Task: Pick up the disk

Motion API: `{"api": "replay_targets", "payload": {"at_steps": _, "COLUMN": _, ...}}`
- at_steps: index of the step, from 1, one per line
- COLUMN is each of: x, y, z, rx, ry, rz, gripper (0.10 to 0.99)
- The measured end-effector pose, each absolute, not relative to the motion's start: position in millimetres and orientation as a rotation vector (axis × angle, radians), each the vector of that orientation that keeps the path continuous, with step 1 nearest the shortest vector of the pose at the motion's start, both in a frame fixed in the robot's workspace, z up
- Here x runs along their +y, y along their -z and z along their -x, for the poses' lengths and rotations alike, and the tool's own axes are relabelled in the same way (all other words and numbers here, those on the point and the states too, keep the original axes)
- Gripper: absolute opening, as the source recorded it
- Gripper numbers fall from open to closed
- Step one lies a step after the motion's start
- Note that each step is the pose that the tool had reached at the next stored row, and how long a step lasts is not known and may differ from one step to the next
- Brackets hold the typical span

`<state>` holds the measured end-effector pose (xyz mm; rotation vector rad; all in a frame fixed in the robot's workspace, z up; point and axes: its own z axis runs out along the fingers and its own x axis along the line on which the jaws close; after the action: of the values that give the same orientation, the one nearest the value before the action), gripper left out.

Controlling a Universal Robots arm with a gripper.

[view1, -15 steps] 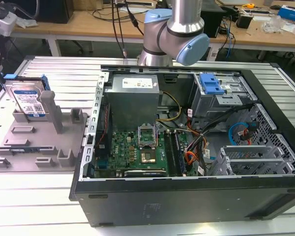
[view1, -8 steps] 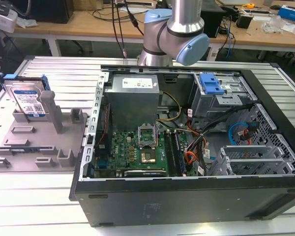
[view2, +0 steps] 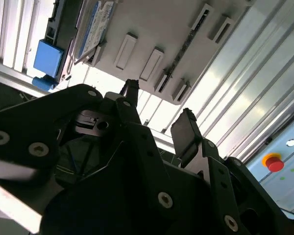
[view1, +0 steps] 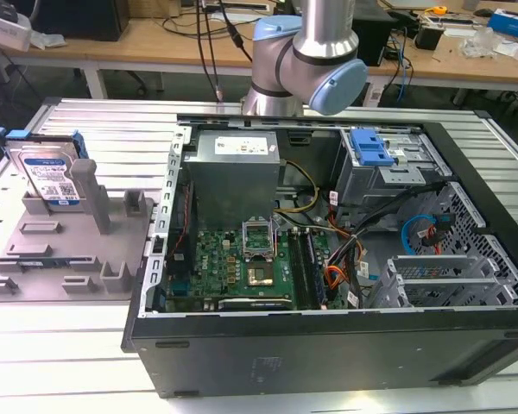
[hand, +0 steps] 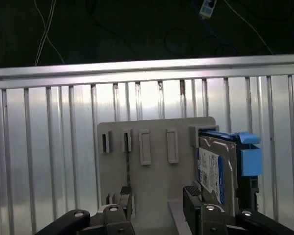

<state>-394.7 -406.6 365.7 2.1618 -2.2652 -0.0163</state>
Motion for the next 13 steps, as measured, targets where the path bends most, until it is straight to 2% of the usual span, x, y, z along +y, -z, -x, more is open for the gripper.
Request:
{"api": "replay_targets", "payload": {"at_steps": 8, "x": -406, "y": -365, "z": 395, "rx": -2.264, "ry": 0.012, "rz": -2.168, "gripper": 0.541}}
{"api": "replay_targets", "payload": {"at_steps": 13, "x": -381, "y": -366, "z": 395, "rx": -2.261, "ry": 0.01, "rz": -2.17, "gripper": 0.541}}
